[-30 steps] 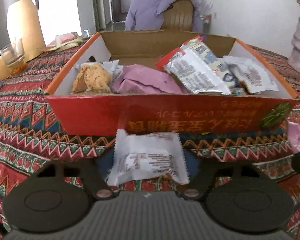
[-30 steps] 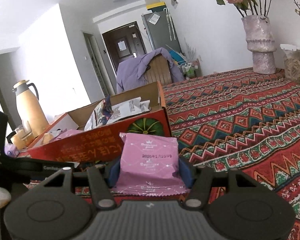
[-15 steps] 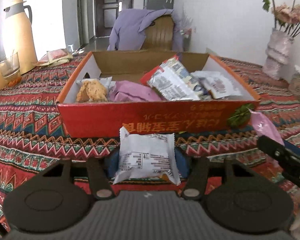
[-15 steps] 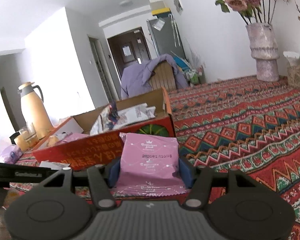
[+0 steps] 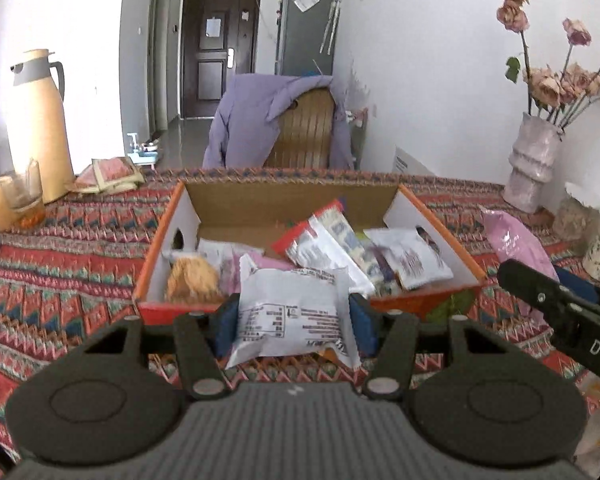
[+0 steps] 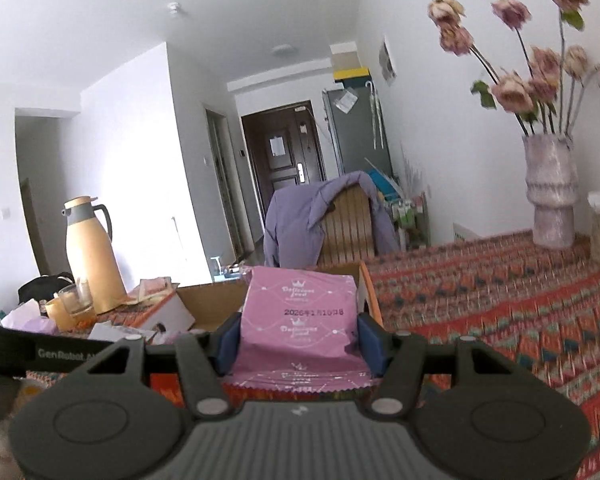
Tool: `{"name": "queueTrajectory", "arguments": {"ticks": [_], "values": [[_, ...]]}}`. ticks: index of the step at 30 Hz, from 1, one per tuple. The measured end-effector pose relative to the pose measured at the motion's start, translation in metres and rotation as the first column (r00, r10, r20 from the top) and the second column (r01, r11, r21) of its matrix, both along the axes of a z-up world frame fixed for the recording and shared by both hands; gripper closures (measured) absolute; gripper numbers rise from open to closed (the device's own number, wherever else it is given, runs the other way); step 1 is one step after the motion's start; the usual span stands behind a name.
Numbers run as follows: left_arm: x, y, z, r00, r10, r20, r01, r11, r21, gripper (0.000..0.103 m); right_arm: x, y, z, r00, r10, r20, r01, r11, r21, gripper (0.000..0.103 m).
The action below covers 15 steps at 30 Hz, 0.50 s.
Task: Organize snacks
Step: 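Carry both packets over the box and open both tools to drop them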
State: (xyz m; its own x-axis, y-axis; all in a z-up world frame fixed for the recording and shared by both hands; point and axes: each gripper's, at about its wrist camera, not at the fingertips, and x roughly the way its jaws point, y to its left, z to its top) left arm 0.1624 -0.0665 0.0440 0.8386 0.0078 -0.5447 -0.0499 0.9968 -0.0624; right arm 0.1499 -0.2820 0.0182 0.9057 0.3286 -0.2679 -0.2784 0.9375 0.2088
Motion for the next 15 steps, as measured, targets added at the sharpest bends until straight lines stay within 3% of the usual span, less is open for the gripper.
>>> {"name": "queueTrajectory", "arguments": {"ticks": [10, 15], "values": [[0.049, 0.016, 0.022, 0.999, 0.041, 0.03, -0.041, 0.999, 0.022, 0.045, 0.064, 0.026, 0.018, 1.0, -0.02, -0.009, 0.02, 0.998, -0.065, 0.043], [0.079, 0.022, 0.029, 0.997, 0.062, 0.056, -0.066, 0.995, 0.071, 0.045, 0.097, 0.038, 0.015, 0.999, -0.024, -0.048, 0.02, 0.997, -0.08, 0.043]]}}
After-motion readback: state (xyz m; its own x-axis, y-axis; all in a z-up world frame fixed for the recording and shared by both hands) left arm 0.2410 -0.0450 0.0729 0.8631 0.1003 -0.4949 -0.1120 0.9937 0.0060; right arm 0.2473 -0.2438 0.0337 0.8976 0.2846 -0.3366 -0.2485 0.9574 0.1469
